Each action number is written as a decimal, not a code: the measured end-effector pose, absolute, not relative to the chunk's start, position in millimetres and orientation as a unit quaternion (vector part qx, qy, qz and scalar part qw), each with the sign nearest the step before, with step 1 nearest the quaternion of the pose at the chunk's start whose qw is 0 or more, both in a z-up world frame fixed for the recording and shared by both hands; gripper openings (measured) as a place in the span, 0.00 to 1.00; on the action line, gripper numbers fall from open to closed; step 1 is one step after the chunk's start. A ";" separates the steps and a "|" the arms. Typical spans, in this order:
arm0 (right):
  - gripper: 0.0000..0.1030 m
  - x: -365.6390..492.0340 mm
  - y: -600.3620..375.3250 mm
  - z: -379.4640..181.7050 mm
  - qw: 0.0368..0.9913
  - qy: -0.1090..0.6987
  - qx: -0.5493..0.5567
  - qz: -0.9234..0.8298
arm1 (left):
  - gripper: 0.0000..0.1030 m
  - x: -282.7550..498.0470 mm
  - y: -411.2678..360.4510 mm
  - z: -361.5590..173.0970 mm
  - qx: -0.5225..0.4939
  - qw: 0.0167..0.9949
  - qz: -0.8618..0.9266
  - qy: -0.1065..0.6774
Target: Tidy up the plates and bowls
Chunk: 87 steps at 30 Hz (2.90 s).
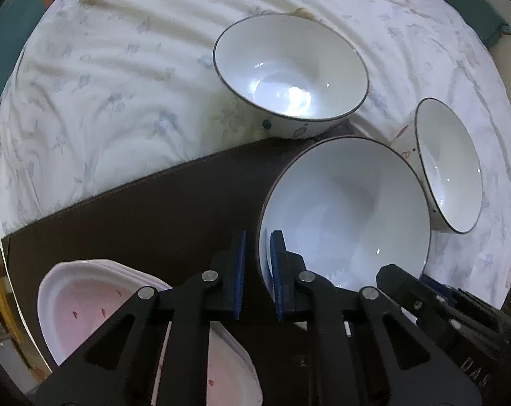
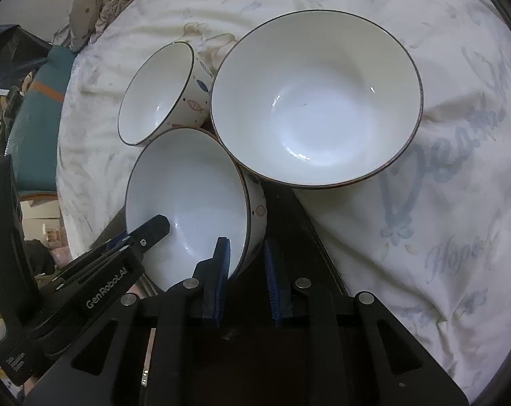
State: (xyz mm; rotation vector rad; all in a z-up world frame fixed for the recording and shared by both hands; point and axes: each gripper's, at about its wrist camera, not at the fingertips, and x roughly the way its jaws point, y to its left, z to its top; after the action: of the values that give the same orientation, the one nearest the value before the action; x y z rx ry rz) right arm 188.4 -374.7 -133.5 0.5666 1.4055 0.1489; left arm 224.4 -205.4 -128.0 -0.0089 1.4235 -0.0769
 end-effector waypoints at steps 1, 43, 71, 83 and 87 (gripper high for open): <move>0.21 188.7 -373.4 -134.4 0.724 0.638 0.254 0.067 | 0.11 224.2 -205.4 -129.6 -0.004 0.755 -0.033 0.655; 0.13 123.7 -318.7 -23.6 0.797 0.546 0.188 0.179 | 0.10 136.4 -145.6 2.1 -0.006 0.821 -0.032 0.571; 0.14 90.7 -225.2 -90.0 0.754 0.616 0.123 0.192 | 0.10 86.6 -44.3 -70.2 -0.093 0.778 -0.049 0.619; 0.14 95.4 -217.1 -97.4 0.743 0.625 0.121 0.207 | 0.10 83.8 -26.6 -97.2 -0.127 0.748 -0.034 0.651; 0.15 97.2 -217.9 -98.2 0.738 0.630 0.129 0.206 | 0.10 86.0 -23.3 -98.0 -0.141 0.746 -0.033 0.650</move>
State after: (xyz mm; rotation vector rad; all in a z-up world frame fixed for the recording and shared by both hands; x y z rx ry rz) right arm 97.2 -217.9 -98.2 0.2828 1.3831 0.4514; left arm 86.0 -23.3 -98.0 -0.3093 1.4231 -0.0728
